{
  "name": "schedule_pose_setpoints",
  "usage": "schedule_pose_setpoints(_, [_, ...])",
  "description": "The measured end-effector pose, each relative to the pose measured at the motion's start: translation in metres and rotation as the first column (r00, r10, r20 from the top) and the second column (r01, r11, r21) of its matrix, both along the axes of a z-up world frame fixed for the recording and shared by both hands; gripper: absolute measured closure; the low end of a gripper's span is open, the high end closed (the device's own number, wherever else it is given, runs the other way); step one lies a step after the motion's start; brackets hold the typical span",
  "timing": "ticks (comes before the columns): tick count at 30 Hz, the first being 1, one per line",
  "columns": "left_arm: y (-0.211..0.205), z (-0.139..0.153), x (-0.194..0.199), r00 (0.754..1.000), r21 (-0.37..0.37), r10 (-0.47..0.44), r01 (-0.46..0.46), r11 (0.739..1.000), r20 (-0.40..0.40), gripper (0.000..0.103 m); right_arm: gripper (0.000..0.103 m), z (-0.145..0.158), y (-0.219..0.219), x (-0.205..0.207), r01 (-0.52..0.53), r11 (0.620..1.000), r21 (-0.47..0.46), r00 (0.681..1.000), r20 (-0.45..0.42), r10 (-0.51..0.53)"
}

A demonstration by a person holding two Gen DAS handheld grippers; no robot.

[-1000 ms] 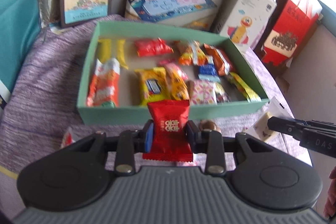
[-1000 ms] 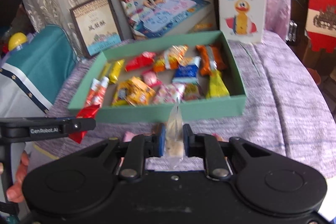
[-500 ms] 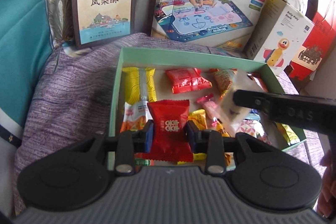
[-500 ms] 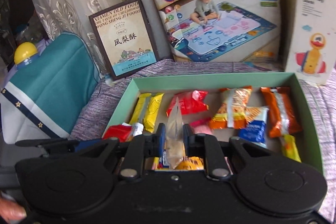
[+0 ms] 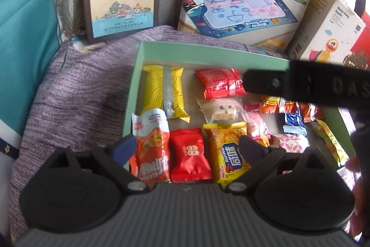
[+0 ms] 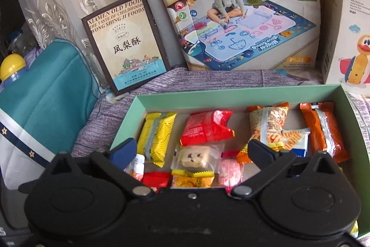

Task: Organize snacks
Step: 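Carry both snacks into the green tray and open both grippers, then move both grippers back over the remaining snacks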

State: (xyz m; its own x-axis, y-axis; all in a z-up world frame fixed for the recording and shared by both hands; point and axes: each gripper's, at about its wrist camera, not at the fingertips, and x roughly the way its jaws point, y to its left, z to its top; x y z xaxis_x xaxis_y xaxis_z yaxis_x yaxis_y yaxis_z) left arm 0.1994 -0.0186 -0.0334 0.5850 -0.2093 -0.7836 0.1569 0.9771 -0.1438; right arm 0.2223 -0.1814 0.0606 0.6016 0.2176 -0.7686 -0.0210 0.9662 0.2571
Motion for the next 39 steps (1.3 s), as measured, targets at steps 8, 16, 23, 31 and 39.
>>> schedule_pose_setpoints(8, [0.0, 0.012, -0.016, 1.0, -0.008, 0.007, -0.007, 1.0, 0.004, 0.001, 0.0, 0.015, 0.002, -0.024, -0.02, 1.0, -0.015, 1.0, -0.007, 0.02])
schedule_pose_setpoints(16, [0.005, 0.036, -0.055, 0.999, -0.013, -0.011, 0.012, 1.0, 0.036, 0.0, 0.0, 0.046, -0.002, -0.071, -0.013, 1.0, 0.004, 1.0, 0.017, 0.013])
schedule_pose_setpoints(23, [0.028, 0.028, -0.099, 1.0, 0.013, -0.016, 0.016, 1.0, -0.001, 0.0, 0.0, 0.054, -0.002, -0.125, -0.009, 1.0, 0.001, 1.0, 0.019, 0.009])
schedule_pose_setpoints(31, [0.054, -0.001, -0.15, 0.997, 0.058, -0.049, 0.053, 0.997, -0.068, 0.0, 0.0, 0.028, -0.001, -0.174, 0.027, 0.999, 0.048, 0.999, -0.048, -0.024])
schedule_pose_setpoints(39, [0.055, -0.029, -0.184, 0.965, 0.099, -0.223, 0.237, 0.966, -0.138, 0.0, 0.0, 0.008, 0.003, -0.203, 0.039, 0.999, 0.032, 0.992, -0.119, -0.035])
